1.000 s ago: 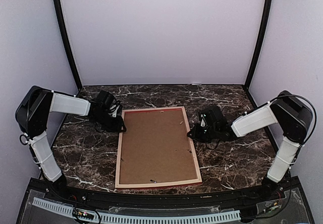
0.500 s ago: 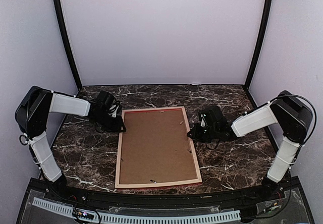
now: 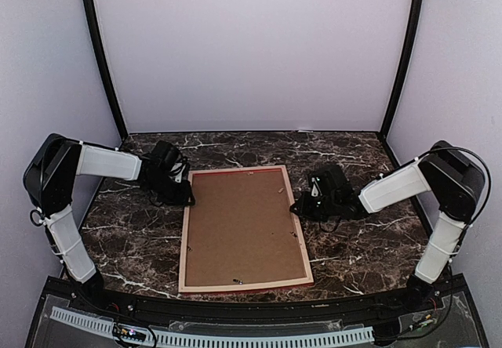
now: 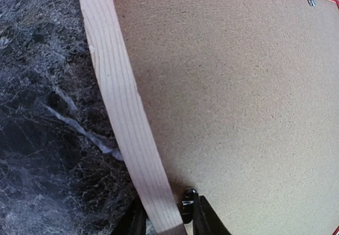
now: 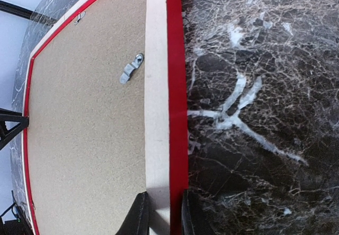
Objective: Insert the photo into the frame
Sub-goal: Press the fastener onto the backboard.
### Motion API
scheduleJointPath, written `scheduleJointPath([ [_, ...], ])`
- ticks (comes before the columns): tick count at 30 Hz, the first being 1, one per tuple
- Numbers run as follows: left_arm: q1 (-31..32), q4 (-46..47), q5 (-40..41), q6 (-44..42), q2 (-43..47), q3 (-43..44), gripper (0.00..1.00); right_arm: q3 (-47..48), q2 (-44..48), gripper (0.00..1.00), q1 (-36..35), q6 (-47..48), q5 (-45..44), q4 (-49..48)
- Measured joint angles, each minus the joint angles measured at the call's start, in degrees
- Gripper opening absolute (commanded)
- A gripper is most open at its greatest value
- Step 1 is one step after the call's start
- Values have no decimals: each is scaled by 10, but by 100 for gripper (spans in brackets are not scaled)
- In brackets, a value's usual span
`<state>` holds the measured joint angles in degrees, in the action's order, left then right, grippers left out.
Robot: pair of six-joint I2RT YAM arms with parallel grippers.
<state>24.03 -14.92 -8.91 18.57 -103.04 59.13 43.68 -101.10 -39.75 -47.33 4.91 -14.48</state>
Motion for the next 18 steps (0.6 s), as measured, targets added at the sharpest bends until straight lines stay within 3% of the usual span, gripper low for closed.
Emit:
scheduleJointPath([
  [6, 1, -29, 20, -15, 0, 13, 54, 0, -3, 6, 0, 0, 3, -7],
  [18, 10, -91, 42, -44, -2, 40, 62, 0, -10, 6, 0, 0, 8, -23],
])
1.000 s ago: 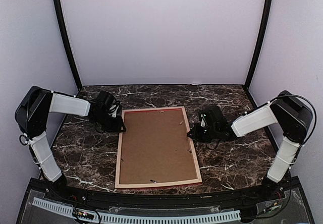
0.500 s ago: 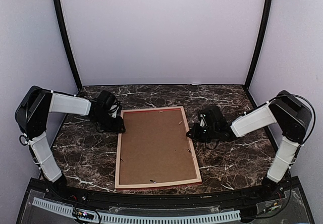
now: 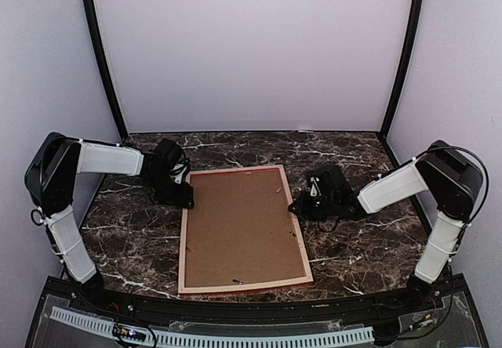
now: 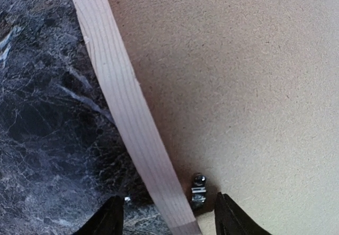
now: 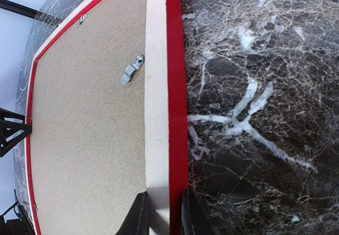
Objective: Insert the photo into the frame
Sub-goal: Press the fastener onto the backboard.
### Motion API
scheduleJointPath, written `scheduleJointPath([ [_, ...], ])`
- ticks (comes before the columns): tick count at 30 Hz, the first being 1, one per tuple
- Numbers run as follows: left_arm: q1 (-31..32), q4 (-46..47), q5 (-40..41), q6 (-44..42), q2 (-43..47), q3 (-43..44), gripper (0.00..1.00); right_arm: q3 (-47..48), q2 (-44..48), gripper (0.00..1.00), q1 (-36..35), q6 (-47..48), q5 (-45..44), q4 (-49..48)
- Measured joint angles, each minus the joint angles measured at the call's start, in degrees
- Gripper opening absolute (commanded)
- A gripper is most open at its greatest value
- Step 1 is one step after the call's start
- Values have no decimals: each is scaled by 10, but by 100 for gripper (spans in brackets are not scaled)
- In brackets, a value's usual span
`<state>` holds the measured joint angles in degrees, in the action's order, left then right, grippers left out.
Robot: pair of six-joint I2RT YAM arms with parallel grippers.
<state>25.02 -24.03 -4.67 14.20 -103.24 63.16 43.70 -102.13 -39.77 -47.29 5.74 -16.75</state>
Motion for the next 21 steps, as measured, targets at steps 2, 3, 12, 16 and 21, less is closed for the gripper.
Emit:
scheduleJointPath([
  [2, 2, -3, -3, -1, -4, 7, 63, 0, 0, 6, 0, 0, 0, 0],
  [3, 3, -3, -4, -2, -6, 11, 64, 0, 0, 6, 0, 0, 0, 0],
  [12, 3, -6, -7, -10, -16, 42, 62, 0, 0, 6, 0, 0, 0, -1],
  [16, 3, -12, -3, -18, -24, 44, 59, 0, -1, 6, 0, 0, 1, -2],
  [21, 3, -20, -4, -23, -33, 44, 52, 1, -4, 6, 0, 0, 3, -7],
])
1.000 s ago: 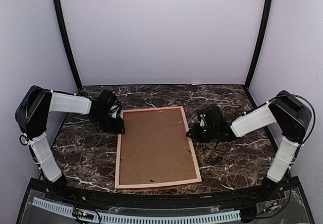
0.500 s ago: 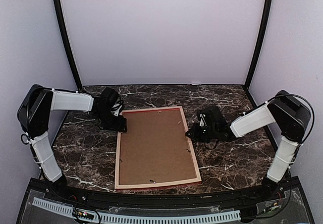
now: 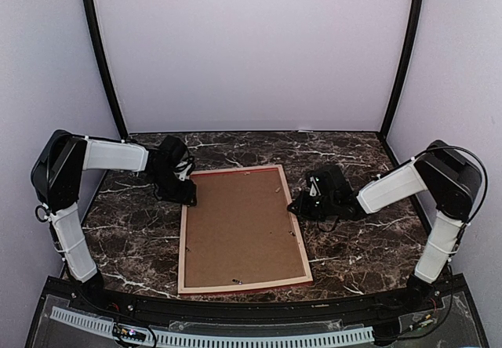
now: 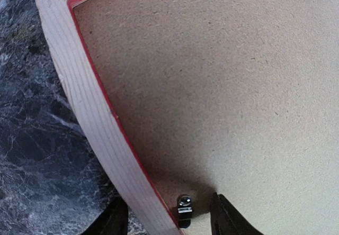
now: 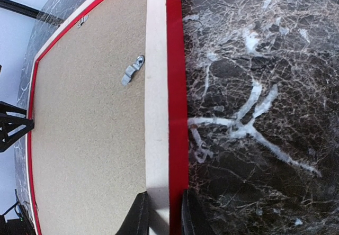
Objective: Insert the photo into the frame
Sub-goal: Press the fastener onto the backboard.
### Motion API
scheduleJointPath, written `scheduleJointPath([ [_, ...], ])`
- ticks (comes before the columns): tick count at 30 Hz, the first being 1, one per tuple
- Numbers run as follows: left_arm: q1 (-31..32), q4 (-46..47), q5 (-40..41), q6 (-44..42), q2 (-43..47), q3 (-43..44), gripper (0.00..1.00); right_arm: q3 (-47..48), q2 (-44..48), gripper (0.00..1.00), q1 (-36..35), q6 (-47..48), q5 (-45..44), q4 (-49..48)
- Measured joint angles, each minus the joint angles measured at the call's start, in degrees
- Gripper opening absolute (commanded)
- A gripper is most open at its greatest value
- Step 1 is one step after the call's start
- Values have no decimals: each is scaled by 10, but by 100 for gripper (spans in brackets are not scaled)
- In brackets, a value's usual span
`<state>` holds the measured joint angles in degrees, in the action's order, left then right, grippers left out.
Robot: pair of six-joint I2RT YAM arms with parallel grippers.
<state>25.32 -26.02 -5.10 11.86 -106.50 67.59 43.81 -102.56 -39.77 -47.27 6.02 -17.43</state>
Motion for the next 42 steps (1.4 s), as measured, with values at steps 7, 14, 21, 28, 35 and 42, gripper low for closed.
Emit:
scheduleJointPath([
  [7, 0, -4, 2, -8, 0, 1, 36, 0, -1, 6, 0, 0, 1, -2],
  [14, 0, -12, 13, -3, 0, 5, 24, 1, -2, 6, 0, 0, 2, -2],
  [21, 0, -5, 11, -2, 0, 4, 8, 1, -3, 5, 0, 0, 2, -5],
  [28, 0, 24, 20, 2, 12, -19, 0, 0, -4, 5, 0, -1, 3, -9],
  [35, 4, 48, 35, 3, 21, -37, 30, -2, -5, 5, 0, -2, 4, -17],
  [42, 4, 49, 19, -3, 22, -37, 52, -7, -6, 5, 0, -2, 4, -27],
])
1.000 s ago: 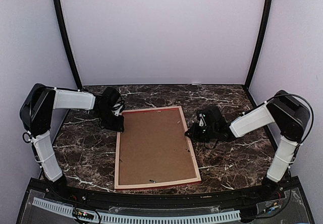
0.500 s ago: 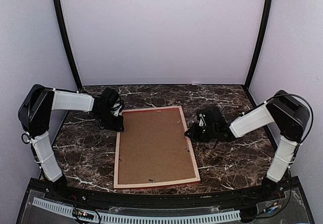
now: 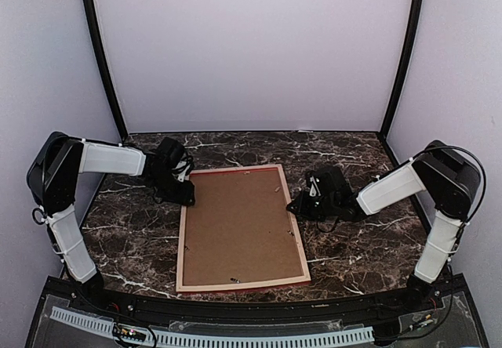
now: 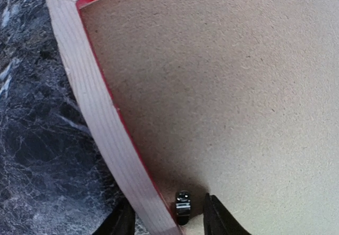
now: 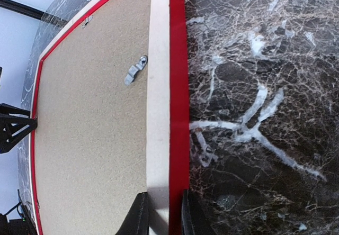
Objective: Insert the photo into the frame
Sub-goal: Press the fastener onto the backboard.
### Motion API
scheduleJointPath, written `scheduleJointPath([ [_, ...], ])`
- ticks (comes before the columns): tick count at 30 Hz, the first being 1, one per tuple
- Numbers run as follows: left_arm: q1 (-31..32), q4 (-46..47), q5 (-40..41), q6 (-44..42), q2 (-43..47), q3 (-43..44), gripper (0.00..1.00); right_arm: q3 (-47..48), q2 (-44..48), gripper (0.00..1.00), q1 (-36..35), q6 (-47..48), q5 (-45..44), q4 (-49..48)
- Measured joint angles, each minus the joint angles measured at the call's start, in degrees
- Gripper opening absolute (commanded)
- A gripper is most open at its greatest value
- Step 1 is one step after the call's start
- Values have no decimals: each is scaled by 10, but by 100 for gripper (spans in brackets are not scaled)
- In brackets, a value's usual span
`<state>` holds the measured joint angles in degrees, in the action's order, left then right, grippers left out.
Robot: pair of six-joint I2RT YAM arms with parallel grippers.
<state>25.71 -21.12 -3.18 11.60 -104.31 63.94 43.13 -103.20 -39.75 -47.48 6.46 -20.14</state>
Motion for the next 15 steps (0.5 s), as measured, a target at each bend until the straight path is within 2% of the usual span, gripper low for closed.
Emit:
scheduleJointPath([
  [5, -10, -5, -28, 2, 0, 0, 55, 0, -3, 5, 0, 0, 3, -9],
  [15, -30, -14, -46, 16, 1, -3, 39, -4, -5, 5, 0, 0, 4, -15],
])
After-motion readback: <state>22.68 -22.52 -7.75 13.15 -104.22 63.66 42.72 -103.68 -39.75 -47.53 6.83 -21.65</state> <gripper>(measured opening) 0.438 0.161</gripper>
